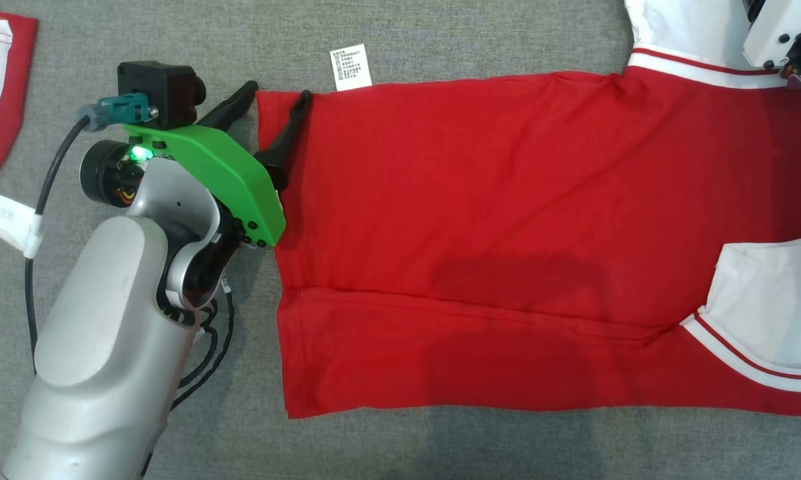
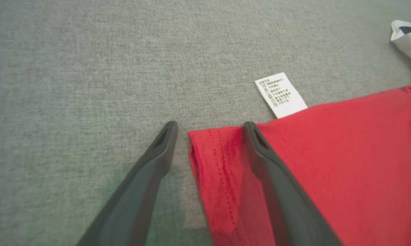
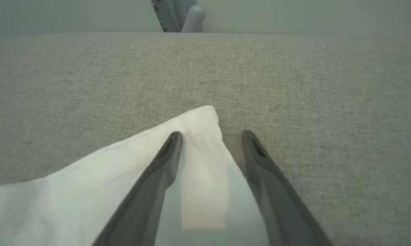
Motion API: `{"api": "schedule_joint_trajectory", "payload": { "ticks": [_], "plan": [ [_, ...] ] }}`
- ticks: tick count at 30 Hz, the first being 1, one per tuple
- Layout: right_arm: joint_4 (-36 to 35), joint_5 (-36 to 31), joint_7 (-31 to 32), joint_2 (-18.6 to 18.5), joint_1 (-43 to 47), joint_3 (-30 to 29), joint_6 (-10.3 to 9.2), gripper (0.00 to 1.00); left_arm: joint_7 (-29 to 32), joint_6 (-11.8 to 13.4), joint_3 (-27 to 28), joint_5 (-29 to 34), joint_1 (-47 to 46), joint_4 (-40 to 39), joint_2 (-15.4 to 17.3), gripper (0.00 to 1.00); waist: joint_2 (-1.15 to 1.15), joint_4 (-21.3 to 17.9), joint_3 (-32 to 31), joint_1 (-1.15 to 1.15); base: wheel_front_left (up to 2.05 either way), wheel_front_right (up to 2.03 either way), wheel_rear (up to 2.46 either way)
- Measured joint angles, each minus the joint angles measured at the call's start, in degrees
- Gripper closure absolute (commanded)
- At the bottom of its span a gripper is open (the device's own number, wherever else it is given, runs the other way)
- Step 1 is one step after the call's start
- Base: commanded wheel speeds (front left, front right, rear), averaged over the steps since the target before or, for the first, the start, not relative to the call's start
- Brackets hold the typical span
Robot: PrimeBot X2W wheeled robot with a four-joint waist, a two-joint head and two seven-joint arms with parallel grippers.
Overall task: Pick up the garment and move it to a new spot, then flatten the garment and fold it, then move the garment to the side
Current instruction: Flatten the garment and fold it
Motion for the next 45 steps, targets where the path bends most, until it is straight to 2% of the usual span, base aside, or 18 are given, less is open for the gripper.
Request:
{"api": "schedule_joint_trajectory", "payload": {
  "ticks": [1, 2, 3, 4, 6, 8, 9, 10, 19, 27, 36, 42, 45],
  "plan": [
    [0.3, 0.3, -0.3, 0.0, -0.2, 0.4, -0.01, 0.11, 0.2, -0.2, -0.2, -0.1, 0.0, 0.1, 0.0, 0.0, 0.0, 0.0, -0.1, 0.0, 0.0, 0.0, 0.0],
    [0.6, 0.6, -0.5, 0.0, -0.3, 0.8, -0.01, 0.23, 0.4, -0.5, -0.5, -0.2, -0.1, 0.1, 0.0, 0.0, 0.0, -0.1, -0.2, 0.0, 0.0, 0.0, 0.0],
    [0.9, 1.1, -0.5, 0.0, -0.5, 1.2, 0.0, 0.44, 0.8, -0.8, -0.7, -0.5, -0.1, 0.1, 0.1, 0.0, 0.0, -0.1, -0.3, 0.0, 0.0, 0.0, 0.0],
    [1.2, 1.5, -0.5, 0.0, -0.6, 1.7, 0.0, 0.49, 1.0, -0.9, -0.9, -0.7, -0.1, 0.1, 0.1, 0.0, 0.0, -0.2, -0.4, 0.0, 0.0, 0.0, 0.0],
    [1.6, 2.0, -0.6, -0.1, -0.8, 2.5, 0.0, 0.55, 1.4, -1.3, -1.3, -1.2, 0.0, 0.0, 0.1, 0.38, 0.0, -0.3, -0.7, 0.0, 0.0, 0.0, 0.0],
    [2.3, 2.8, -0.8, -0.3, -0.8, 3.2, 0.0, 0.64, 1.9, -1.7, -1.9, -1.5, 0.1, 0.0, 0.0, 0.65, 0.0, -0.3, -1.0, 0.0, 0.0, 0.0, 0.0],
    [2.4, 3.3, -0.9, -0.4, -0.8, 3.7, 0.0, 0.8, 2.1, -1.8, -2.2, -1.7, 0.3, -0.1, 0.0, 0.87, 0.0, -0.3, -1.3, 0.0, 0.0, 0.0, 0.0],
    [2.6, 3.7, -1.2, -0.4, -0.8, 3.9, 0.0, 1.0, 2.2, -1.8, -2.4, -1.9, 0.6, -0.1, 0.0, 1.0, 0.0, -0.3, -1.5, 0.0, 0.0, 0.0, 0.0],
    [2.9, 7.9, -6.0, -1.0, 0.4, 6.9, 0.0, 1.0, 0.7, -2.3, -2.3, -2.3, 2.4, 0.9, 0.3, 1.0, 0.0, -1.1, -4.6, 0.0, 0.0, 0.0, 0.0],
    [-3.0, 13.7, -11.3, -5.0, 7.6, 8.9, 0.0, 1.0, -0.8, -2.3, -2.4, -2.6, 6.3, 0.9, 1.3, 1.0, 0.0, -2.1, -9.4, 0.0, 0.0, 0.0, 0.0],
    [-17.5, 19.2, -14.4, -8.9, 24.0, 9.3, 0.01, 1.0, -3.9, -2.4, -2.8, -2.4, 14.5, -3.5, 4.2, 1.0, 0.0, -4.1, -16.2, 0.0, 0.0, 0.0, 0.0],
    [-27.1, 20.9, -15.7, -8.8, 39.0, 4.7, 0.0, 1.0, -6.3, -1.7, -2.8, -2.4, 23.6, -8.7, 6.8, 1.0, 0.0, -6.0, -20.5, 0.0, 0.0, 0.0, 0.0],
    [-30.8, 20.7, -16.1, -7.1, 47.1, 1.5, 0.0, 1.0, -8.2, -1.1, -2.6, -2.4, 27.7, -10.5, 7.1, 1.0, 0.0, -6.9, -22.2, 0.0, 0.0, 0.0, 0.0]
  ]
}}
